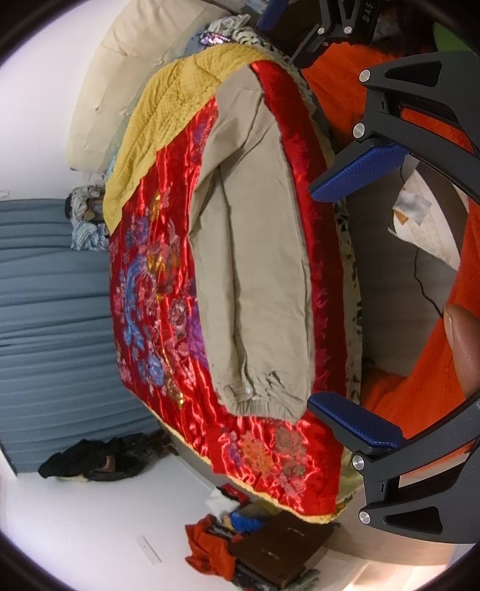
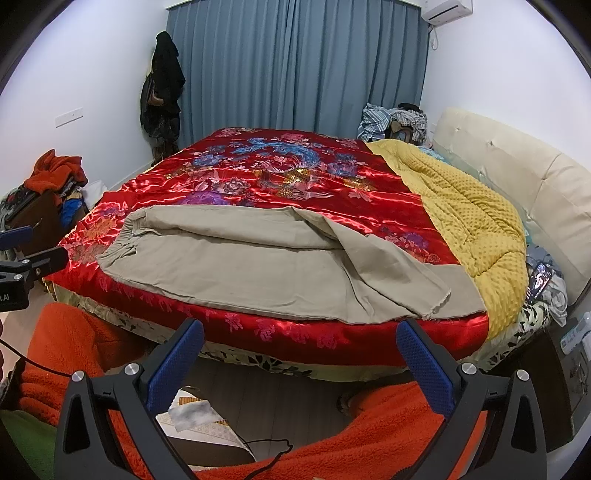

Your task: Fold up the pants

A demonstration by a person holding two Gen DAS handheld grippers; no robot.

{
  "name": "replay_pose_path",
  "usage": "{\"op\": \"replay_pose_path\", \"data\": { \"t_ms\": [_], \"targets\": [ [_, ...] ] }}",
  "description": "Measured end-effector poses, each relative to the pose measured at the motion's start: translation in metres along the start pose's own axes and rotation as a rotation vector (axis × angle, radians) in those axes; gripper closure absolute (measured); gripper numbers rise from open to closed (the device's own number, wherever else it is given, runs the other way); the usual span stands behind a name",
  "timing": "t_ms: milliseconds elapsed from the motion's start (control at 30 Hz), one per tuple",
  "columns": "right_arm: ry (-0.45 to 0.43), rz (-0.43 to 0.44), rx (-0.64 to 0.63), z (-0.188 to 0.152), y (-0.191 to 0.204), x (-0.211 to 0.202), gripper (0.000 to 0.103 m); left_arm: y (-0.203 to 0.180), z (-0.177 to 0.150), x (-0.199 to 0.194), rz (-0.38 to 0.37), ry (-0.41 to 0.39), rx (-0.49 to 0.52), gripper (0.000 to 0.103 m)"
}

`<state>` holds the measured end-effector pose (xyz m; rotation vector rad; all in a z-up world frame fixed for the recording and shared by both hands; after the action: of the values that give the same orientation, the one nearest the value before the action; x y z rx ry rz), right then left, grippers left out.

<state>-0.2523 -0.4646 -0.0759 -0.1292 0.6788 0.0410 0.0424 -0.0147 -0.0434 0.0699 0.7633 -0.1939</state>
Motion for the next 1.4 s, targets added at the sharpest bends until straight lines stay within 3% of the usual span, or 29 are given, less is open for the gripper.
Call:
{"op": "replay_pose_path", "data": {
  "t_ms": [133,267,400,533,667,967,1167,1400],
  "targets": [
    [0.0,0.0,-0.003,0.001,-0.001,0.001,0.0,-0.008,-0.002,-0.003,-0.082,0.005,0.014,0.0],
    [-0.002,0.0,-0.004,0.001,-0.002,0.0,0.0,-0.023,-0.01,-0.012,-0.245,0.026,0.048,0.0],
    [-0.002,0.0,-0.003,0.002,-0.001,0.0,0.0,-0.028,-0.009,-0.025,-0.228,-0.023,0.071,0.0],
    [0.002,0.006,-0.009,0.002,0.001,0.0,0.0,-0.045,-0.011,-0.025,-0.247,-0.004,0.137,0.0],
    [-0.005,0.006,-0.018,0.005,0.002,-0.003,0.0,-0.044,-0.009,-0.026,-0.192,-0.016,0.173,0.0],
    [-0.001,0.007,-0.005,0.008,-0.001,-0.002,0.0,-0.043,-0.01,-0.02,-0.192,0.008,0.164,0.0],
    [-0.001,0.007,-0.005,0.008,-0.002,-0.001,0.0,-0.035,-0.007,-0.019,-0.107,-0.012,0.16,0.0],
    [0.0,0.007,-0.005,0.008,-0.002,-0.001,0.0,-0.017,-0.005,-0.016,-0.077,-0.009,0.09,0.0]
  ]
}}
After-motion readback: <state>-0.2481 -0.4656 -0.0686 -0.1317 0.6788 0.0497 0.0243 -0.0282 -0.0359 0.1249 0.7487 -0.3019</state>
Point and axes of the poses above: each gripper's, at about its wrist camera, not at the fingertips, and x roughly the way its jaws point, y to its left, z to its top, the point moved 6 cm from there along x, roughly the way its jaws point, and after that the axes turned 5 degrees about -z, right-handed, at the moved point
